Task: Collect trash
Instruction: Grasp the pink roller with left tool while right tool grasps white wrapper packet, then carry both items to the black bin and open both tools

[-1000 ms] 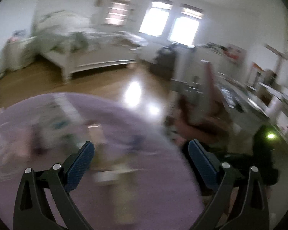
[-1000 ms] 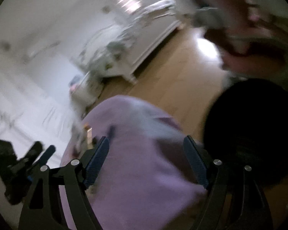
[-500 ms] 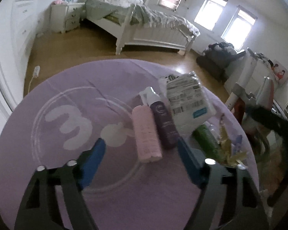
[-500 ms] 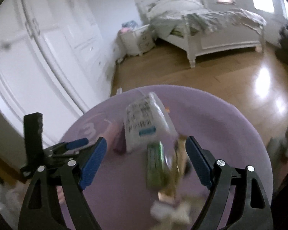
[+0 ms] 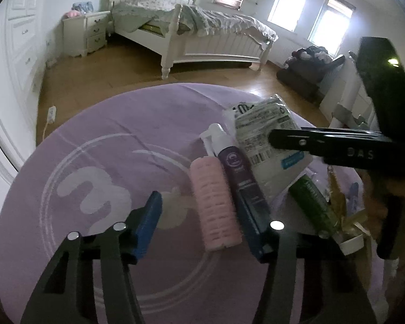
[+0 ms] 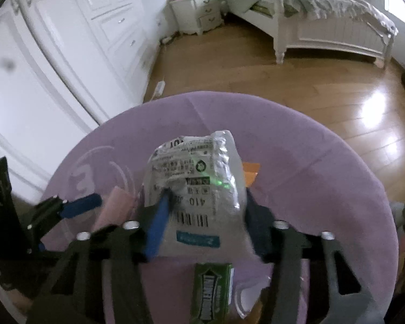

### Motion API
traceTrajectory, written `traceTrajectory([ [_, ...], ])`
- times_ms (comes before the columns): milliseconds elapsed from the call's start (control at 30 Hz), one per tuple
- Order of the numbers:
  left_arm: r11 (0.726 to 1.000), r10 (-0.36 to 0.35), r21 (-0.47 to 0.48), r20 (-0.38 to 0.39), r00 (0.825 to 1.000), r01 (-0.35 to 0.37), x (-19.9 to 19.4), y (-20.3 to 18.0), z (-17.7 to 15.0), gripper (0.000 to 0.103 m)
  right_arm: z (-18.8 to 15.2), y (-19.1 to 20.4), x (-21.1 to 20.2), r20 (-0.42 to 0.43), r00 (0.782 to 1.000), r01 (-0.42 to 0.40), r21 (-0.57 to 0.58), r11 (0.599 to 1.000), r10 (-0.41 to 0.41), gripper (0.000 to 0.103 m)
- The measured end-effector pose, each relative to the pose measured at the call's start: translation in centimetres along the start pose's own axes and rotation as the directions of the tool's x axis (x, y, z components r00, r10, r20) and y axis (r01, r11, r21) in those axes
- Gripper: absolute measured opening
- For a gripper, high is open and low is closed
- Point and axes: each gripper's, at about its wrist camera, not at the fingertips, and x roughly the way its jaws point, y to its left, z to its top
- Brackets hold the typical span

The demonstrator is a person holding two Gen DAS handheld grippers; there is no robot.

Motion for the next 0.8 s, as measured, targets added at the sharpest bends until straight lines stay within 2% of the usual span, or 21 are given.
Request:
traceTrajectory([
  [33,1.000,-0.003,-0.009,0.002,1.000,0.003,0.0,0.2,0.0,0.049,-0.2,0.2,-0.8,0.021,1.000,-0.012,0.007,1.000,0.012,0.025],
  [67,1.000,-0.013,-0.022,0.005,1.000,0.013,-0.1,0.5,0.1,0.048,-0.5,0.2,-1.3,0.037,0.999,-0.020,0.013,1.000,0.020,0.024],
  [133,0.998,-0.046,-0.048,0.007,0.999,0.046,-0.1,1.0,0.1,0.036,-0.8,0.2,-2.7,0.076,0.996,-0.036,0.018,0.999,0.035,0.017],
  [200,0.996,-0.068,-0.052,0.008,0.998,0.069,-0.3,1.0,-0.3,0.030,-1.7,0.6,-4.8,0.121,0.990,-0.072,0.023,0.997,0.069,0.016],
  [267,0.998,-0.051,-0.038,0.010,0.999,0.051,-0.8,0.6,-0.7,0.029,-2.6,1.1,-6.8,0.164,0.983,-0.091,0.028,0.995,0.085,0.016],
  [367,0.998,-0.043,-0.045,0.026,0.999,0.044,-2.0,0.2,-1.5,0.028,-4.7,0.9,-11.3,0.270,0.958,-0.119,0.065,0.991,0.098,0.016],
  [533,0.995,-0.071,-0.064,0.091,0.993,0.077,-5.9,-0.5,-2.9,0.028,-10.0,-1.1,-17.8,0.434,0.901,-0.115,0.190,0.975,0.022,0.016],
  [700,0.992,-0.122,-0.020,0.139,0.983,0.126,-9.2,-3.9,-3.5,0.028,-15.7,-4.0,-22.2,0.516,0.853,-0.104,0.316,0.943,-0.079,0.016],
  [800,0.987,-0.162,0.032,0.156,0.974,0.159,-10.3,-7.0,-3.5,0.028,-18.6,-5.9,-24.0,0.533,0.836,-0.093,0.368,0.925,-0.128,0.016],
])
